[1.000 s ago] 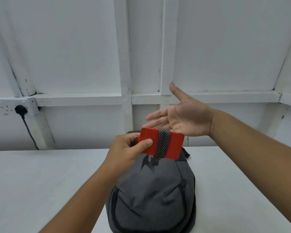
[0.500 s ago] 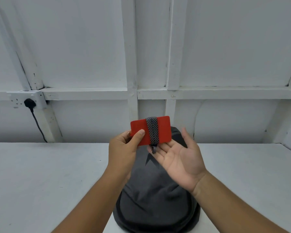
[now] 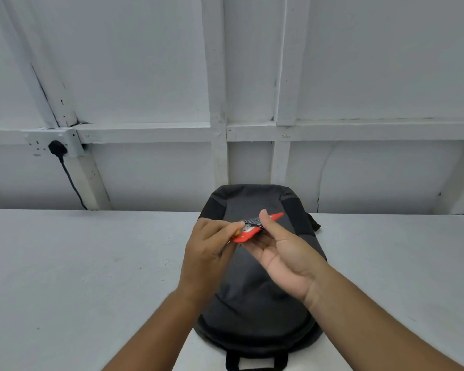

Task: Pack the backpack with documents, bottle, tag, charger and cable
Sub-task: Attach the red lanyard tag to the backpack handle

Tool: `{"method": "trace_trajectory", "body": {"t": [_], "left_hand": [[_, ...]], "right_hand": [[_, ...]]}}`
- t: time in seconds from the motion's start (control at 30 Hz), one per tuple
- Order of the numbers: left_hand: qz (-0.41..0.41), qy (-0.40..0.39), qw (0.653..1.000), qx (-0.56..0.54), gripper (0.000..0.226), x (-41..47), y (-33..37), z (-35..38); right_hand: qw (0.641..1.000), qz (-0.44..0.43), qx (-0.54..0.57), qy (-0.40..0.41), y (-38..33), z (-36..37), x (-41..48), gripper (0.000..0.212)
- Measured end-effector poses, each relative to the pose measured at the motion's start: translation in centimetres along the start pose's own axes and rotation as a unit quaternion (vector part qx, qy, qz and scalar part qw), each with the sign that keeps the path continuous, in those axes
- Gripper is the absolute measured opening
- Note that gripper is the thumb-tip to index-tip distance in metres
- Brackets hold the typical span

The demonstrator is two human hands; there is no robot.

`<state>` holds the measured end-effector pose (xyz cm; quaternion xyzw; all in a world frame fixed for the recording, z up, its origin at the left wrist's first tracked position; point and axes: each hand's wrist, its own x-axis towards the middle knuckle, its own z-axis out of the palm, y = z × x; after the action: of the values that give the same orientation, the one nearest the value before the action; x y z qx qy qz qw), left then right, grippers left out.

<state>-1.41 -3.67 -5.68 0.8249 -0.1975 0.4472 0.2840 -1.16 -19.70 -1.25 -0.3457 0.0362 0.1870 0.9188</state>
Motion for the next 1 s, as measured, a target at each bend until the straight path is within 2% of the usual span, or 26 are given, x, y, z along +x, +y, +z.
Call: {"method": "trace_trajectory", "body": {"t": [0.07, 0.17, 0.23, 0.3, 0.37, 0.4, 0.43, 0.47, 0.6, 0.67, 0.7, 0.73, 0.8, 0.83, 0.87, 0.9, 1.0], "left_hand": [[0.027, -0.038, 0.999, 0.022, 0.036, -0.3, -0.3, 0.1], [0.048, -0.175, 0.983, 0.013, 0.046, -0.5, -0.6, -0.4], [-0.021, -0.252, 0.966, -0.055, 0.046, -0.7, -0.9, -1.3], [-0.187, -0.232, 0.939, -0.173, 0.041, -0.8, -0.8, -1.9], [-0.348, -0.198, 0.88, -0.255, 0.032, -0.4, -0.4, -2.0], [-0.392, -0.205, 0.852, -0.28, 0.036, -0.3, -0.3, -1.9], [-0.415, -0.214, 0.833, -0.296, 0.039, -0.3, -0.2, -1.7], [-0.421, -0.219, 0.828, -0.298, 0.039, -0.4, -0.2, -1.7], [-0.411, -0.214, 0.843, -0.272, 0.036, -1.5, -0.4, -1.9], [-0.406, -0.214, 0.854, -0.245, 0.037, -2.4, -0.3, -2.0], [-0.404, -0.207, 0.86, -0.231, 0.038, -2.7, -0.3, -2.2], [-0.401, -0.196, 0.867, -0.221, 0.037, -3.0, -0.4, -2.5], [-0.394, -0.17, 0.878, -0.212, 0.033, -3.7, -0.8, -3.4], [-0.39, -0.158, 0.883, -0.208, 0.03, -4.0, -0.9, -3.9], [-0.386, -0.148, 0.888, -0.203, 0.026, -4.2, -0.9, -4.4], [-0.38, -0.141, 0.893, -0.197, 0.022, -4.3, -0.7, -4.8], [-0.348, -0.115, 0.915, -0.168, 0.014, -4.0, 0.2, -6.1]], "right_hand": [[1.0, -0.001, -0.025, 0.018, 0.1, -0.5, 0.4, 0.027], [0.993, -0.017, -0.101, 0.064, 0.1, -1.5, 0.6, 0.018], [0.979, -0.04, -0.179, 0.084, 0.1, -2.3, 0.7, 0.02], [0.964, -0.053, -0.248, 0.075, 0.3, -3.0, 0.8, 0.022], [0.944, -0.061, -0.319, 0.051, 0.8, -3.5, 0.6, 0.023], [0.935, -0.064, -0.346, 0.032, 1.2, -3.7, 0.4, 0.023], [0.93, -0.066, -0.362, 0.014, 1.6, -4.0, 0.3, 0.022], [0.925, -0.069, -0.375, 0.0, 1.9, -4.3, 0.2, 0.022], [0.898, -0.082, -0.433, -0.003, 2.8, -5.5, -0.5, 0.025], [0.873, -0.075, -0.482, -0.002, 3.2, -6.8, -1.3, 0.025], [0.841, -0.075, -0.535, -0.011, 3.4, -7.8, -1.9, 0.028], [0.782, -0.081, -0.616, -0.037, 3.5, -9.0, -2.8, 0.036], [0.602, -0.103, -0.783, -0.12, 3.6, -11.8, -4.3, 0.056], [0.515, -0.121, -0.832, -0.169, 3.6, -13.0, -4.8, 0.058], [0.457, -0.141, -0.855, -0.202, 3.4, -13.8, -5.0, 0.055], [0.439, -0.16, -0.859, -0.211, 3.1, -14.0, -5.0, 0.05], [0.482, -0.212, -0.83, -0.186, 1.7, -12.0, -3.7, 0.033]]}}
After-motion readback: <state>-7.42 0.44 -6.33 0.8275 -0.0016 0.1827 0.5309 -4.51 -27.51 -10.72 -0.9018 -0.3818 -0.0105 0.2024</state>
